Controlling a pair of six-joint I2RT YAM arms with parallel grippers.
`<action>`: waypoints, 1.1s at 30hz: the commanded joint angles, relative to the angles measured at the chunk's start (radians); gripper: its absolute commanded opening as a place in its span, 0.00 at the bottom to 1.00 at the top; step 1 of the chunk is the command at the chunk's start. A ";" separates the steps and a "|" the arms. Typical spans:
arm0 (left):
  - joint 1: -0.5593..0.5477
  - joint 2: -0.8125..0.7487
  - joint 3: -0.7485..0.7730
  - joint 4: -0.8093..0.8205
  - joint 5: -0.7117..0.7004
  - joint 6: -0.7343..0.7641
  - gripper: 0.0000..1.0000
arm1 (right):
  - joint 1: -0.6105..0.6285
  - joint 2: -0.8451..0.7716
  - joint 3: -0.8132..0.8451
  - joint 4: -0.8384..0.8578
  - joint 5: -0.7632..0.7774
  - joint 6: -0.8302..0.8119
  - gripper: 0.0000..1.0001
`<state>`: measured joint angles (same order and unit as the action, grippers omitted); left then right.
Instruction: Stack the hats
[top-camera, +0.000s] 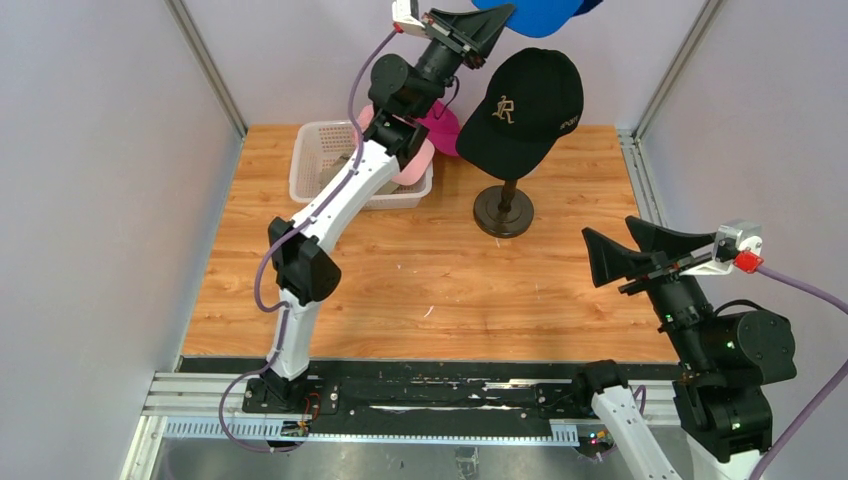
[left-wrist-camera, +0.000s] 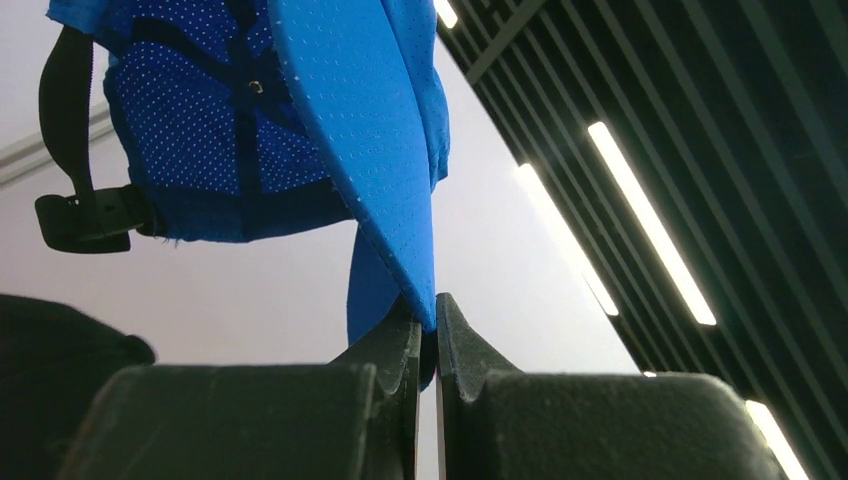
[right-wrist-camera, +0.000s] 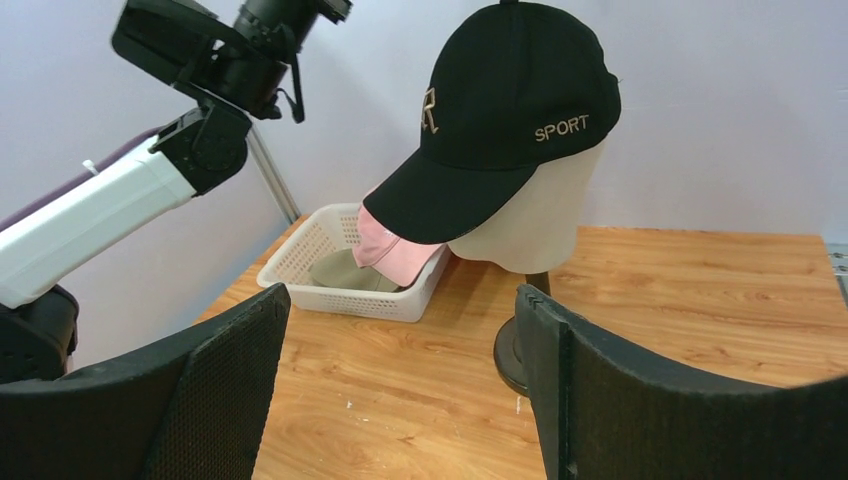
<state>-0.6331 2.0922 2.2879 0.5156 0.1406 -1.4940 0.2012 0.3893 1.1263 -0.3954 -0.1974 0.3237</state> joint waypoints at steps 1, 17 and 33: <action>-0.018 0.057 0.084 -0.006 -0.008 -0.032 0.00 | -0.011 -0.023 -0.007 -0.021 0.020 -0.039 0.82; -0.051 0.099 0.040 -0.006 0.012 -0.055 0.00 | -0.009 -0.053 -0.016 -0.057 0.063 -0.070 0.85; -0.051 0.081 -0.072 0.059 0.029 -0.062 0.00 | -0.008 -0.063 -0.012 -0.074 0.078 -0.075 0.85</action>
<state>-0.6830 2.2131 2.2868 0.4976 0.1532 -1.5467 0.2012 0.3374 1.1133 -0.4690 -0.1307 0.2646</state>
